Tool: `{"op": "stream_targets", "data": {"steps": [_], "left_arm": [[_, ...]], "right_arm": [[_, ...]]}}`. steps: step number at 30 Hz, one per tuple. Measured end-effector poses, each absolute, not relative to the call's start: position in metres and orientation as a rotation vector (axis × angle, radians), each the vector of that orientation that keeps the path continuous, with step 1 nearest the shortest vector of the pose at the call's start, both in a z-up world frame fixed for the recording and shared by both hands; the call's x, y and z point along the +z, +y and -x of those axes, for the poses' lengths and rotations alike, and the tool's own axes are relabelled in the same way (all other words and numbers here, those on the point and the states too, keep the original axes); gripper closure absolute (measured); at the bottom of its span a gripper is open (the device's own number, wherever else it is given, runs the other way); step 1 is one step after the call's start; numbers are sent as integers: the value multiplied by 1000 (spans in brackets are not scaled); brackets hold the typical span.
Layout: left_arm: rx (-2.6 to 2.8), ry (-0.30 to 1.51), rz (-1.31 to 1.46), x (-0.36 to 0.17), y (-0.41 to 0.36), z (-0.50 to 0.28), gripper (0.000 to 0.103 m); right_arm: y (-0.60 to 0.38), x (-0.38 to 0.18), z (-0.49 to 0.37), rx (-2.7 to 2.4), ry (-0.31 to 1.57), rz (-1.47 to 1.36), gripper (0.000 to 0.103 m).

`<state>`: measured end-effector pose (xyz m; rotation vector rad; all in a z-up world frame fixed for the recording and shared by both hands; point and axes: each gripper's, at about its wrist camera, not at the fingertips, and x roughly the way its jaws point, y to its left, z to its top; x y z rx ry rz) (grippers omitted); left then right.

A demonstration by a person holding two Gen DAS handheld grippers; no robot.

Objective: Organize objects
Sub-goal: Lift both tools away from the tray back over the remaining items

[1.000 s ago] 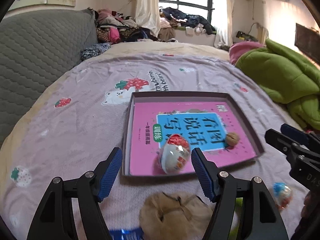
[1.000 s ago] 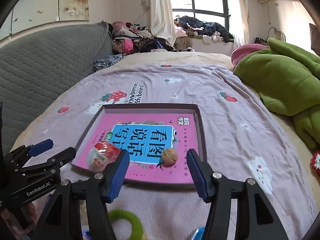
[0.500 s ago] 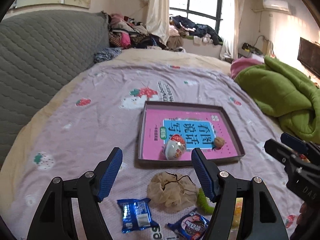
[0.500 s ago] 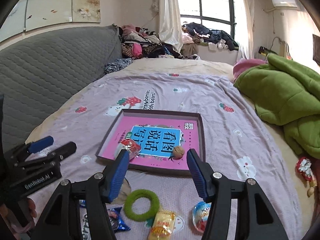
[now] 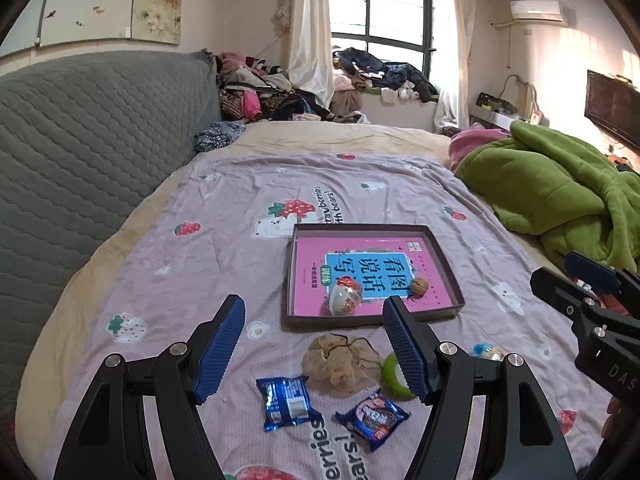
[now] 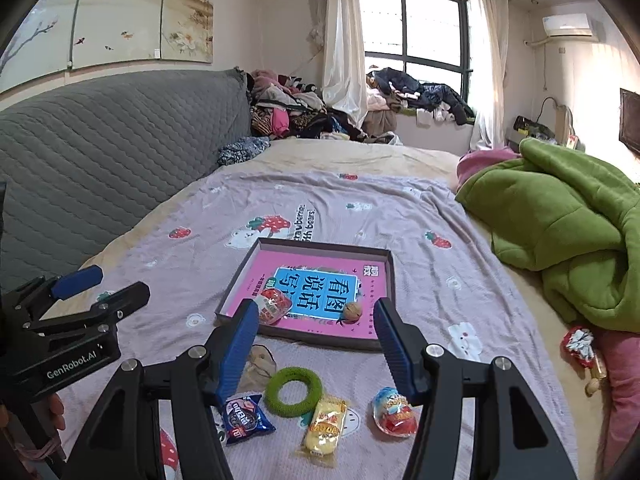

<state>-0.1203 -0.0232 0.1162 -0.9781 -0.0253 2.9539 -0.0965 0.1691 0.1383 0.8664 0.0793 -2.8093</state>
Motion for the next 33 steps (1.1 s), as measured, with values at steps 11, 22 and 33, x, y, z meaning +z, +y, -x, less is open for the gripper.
{"op": "stream_targets", "data": {"steps": [11, 22, 33], "left_arm": [[2938, 22, 985, 126, -10, 83, 30], [2931, 48, 992, 121, 1, 53, 30], [2936, 60, 1078, 92, -12, 40, 30]], "right_arm": [[181, 158, 60, -2828, 77, -837, 44], [190, 151, 33, -2829, 75, -867, 43], [191, 123, 20, -2804, 70, -940, 43]]}}
